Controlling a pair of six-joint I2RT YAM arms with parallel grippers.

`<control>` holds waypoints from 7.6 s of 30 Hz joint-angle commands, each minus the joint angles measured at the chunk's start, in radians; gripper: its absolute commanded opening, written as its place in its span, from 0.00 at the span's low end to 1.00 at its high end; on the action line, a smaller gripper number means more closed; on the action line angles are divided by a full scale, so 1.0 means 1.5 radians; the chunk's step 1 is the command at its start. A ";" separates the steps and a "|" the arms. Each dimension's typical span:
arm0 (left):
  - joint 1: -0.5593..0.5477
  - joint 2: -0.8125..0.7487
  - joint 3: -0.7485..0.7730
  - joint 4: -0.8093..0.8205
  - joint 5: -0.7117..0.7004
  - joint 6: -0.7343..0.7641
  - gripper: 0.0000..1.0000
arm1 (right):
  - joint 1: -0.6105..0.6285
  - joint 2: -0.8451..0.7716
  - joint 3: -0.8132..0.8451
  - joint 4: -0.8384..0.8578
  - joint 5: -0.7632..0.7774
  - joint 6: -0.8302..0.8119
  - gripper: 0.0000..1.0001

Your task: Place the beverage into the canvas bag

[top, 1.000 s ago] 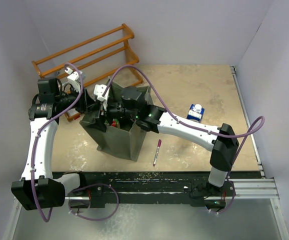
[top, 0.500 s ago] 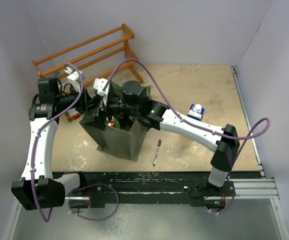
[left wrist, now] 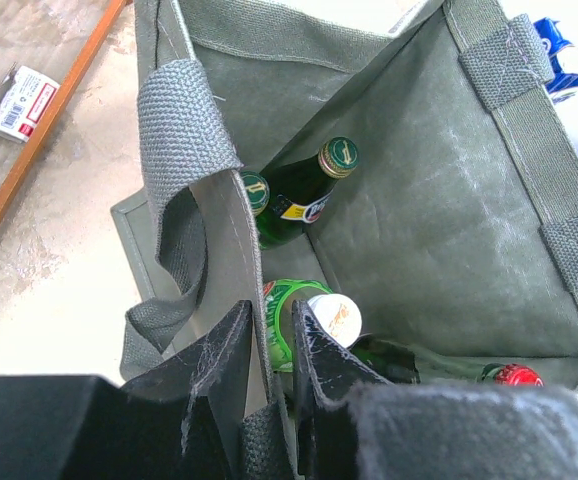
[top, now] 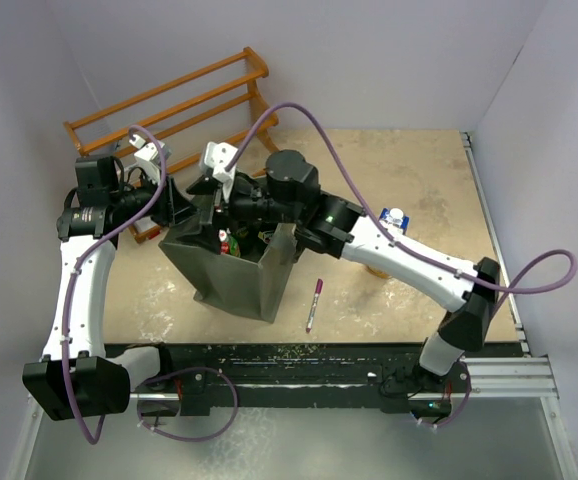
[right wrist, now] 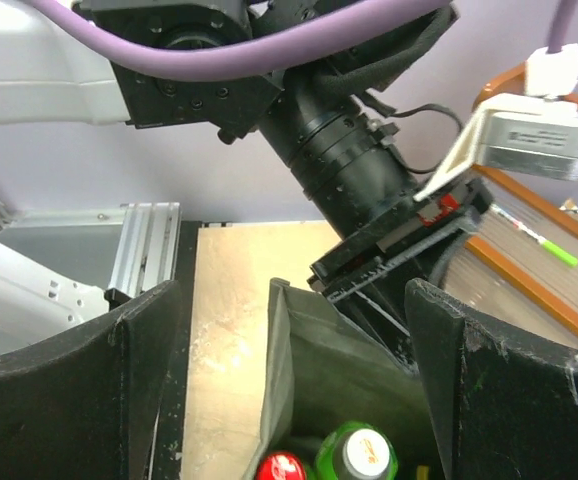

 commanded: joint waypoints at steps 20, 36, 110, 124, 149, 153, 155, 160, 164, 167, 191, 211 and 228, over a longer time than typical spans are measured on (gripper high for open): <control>0.003 -0.006 0.015 0.023 0.005 0.009 0.25 | -0.364 -0.324 -0.104 -0.373 0.188 -0.126 0.94; 0.003 0.001 0.008 0.035 0.005 0.001 0.24 | -0.529 -0.410 -0.236 -0.419 0.203 -0.142 0.95; 0.003 -0.004 0.006 0.033 -0.009 0.013 0.25 | -0.543 -0.256 -0.252 -0.656 0.068 -0.339 0.62; 0.003 -0.001 0.015 0.027 -0.011 0.015 0.25 | -0.543 -0.277 -0.201 -0.657 0.046 -0.316 0.21; 0.003 0.026 0.033 0.035 -0.016 0.019 0.24 | -0.542 -0.208 0.133 -0.616 0.078 -0.174 0.00; 0.003 0.032 0.036 0.037 -0.017 0.020 0.24 | -0.540 -0.154 0.278 -0.634 0.064 -0.124 0.00; 0.003 0.036 0.039 0.038 -0.016 0.021 0.23 | -0.532 -0.121 0.381 -0.647 0.062 -0.103 0.00; 0.003 0.046 0.047 0.039 -0.017 0.022 0.23 | -0.472 -0.041 0.579 -0.649 0.088 -0.064 0.00; 0.003 0.057 0.061 0.032 -0.017 0.028 0.23 | -0.393 -0.040 0.596 -0.567 0.139 -0.065 0.00; 0.002 0.067 0.071 0.022 -0.017 0.037 0.22 | -0.366 -0.034 0.606 -0.500 0.140 -0.051 0.00; 0.001 0.086 0.084 0.022 -0.011 0.039 0.19 | -0.176 0.010 0.686 -0.241 0.195 -0.119 0.00; 0.001 0.074 0.078 0.027 -0.009 0.034 0.18 | -0.099 -0.008 0.566 -0.262 0.175 -0.070 0.00; 0.001 0.074 0.074 0.034 -0.008 0.031 0.18 | -0.100 -0.089 0.360 -0.303 0.111 0.043 0.00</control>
